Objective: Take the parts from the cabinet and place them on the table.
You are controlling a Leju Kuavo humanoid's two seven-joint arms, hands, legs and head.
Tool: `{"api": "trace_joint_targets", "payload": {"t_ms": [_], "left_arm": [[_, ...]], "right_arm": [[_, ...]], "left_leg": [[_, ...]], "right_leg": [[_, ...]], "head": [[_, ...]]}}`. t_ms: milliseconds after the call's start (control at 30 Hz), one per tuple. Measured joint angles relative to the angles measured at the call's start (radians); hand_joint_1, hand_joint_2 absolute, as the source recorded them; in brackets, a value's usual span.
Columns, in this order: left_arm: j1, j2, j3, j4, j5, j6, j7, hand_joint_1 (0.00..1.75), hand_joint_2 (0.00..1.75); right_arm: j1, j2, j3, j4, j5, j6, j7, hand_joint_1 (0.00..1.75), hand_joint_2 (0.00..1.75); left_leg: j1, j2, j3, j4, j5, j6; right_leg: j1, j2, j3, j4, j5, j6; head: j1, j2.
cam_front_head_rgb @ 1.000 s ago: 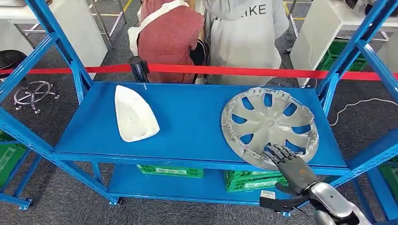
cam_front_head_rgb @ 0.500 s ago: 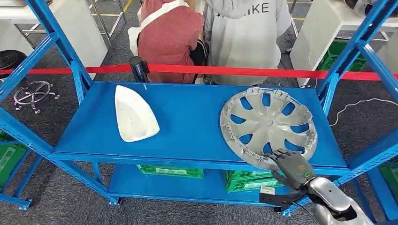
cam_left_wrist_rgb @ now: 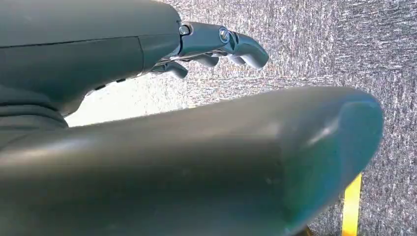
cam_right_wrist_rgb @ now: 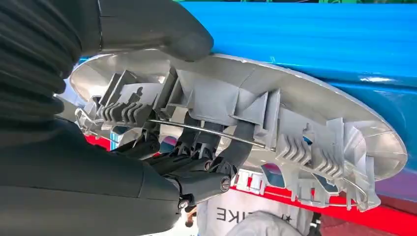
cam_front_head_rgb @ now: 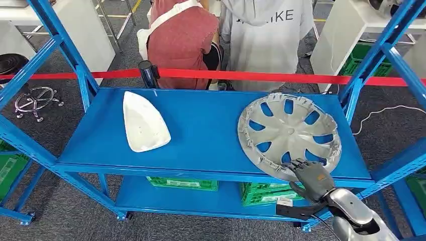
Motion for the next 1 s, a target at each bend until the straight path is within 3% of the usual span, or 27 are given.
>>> {"api": "trace_joint_targets", "payload": {"t_ms": [367, 600, 800, 1000], "left_arm": [[0.0, -0.001, 0.006, 0.0, 0.0, 0.0, 0.0, 0.0, 0.0], [-0.001, -0.001, 0.014, 0.0, -0.018, 0.0, 0.001, 0.0, 0.0], [-0.001, -0.002, 0.015, 0.0, -0.019, -0.001, 0.002, 0.0, 0.0], [-0.002, -0.004, 0.016, 0.0, -0.021, -0.001, 0.004, 0.0, 0.0]], "right_arm": [[0.002, 0.002, -0.004, 0.003, -0.021, -0.002, -0.027, 1.75, 1.75], [0.023, -0.002, -0.005, -0.032, -0.053, 0.069, -0.024, 1.75, 1.75], [-0.009, 0.039, 0.023, 0.073, -0.05, 0.022, -0.014, 1.75, 1.75], [-0.057, 0.085, 0.045, 0.196, -0.052, -0.026, -0.015, 1.75, 1.75]], "left_leg": [[0.0, 0.0, 0.001, 0.0, 0.0, 0.0], [0.0, 0.0, 0.002, 0.0, -0.001, 0.0], [0.001, 0.007, 0.012, -0.001, -0.007, -0.001], [0.005, 0.013, 0.042, -0.001, -0.02, -0.001]], "right_leg": [[0.0, 0.0, 0.0, 0.0, 0.0, 0.0], [0.0, 0.0, 0.001, 0.0, -0.001, 0.0], [0.002, 0.006, 0.011, -0.001, -0.005, -0.002], [0.007, 0.013, 0.041, -0.003, -0.019, -0.001]], "head": [[0.0, 0.0], [0.0, 0.0], [0.0, 0.0], [0.0, 0.0]]}}
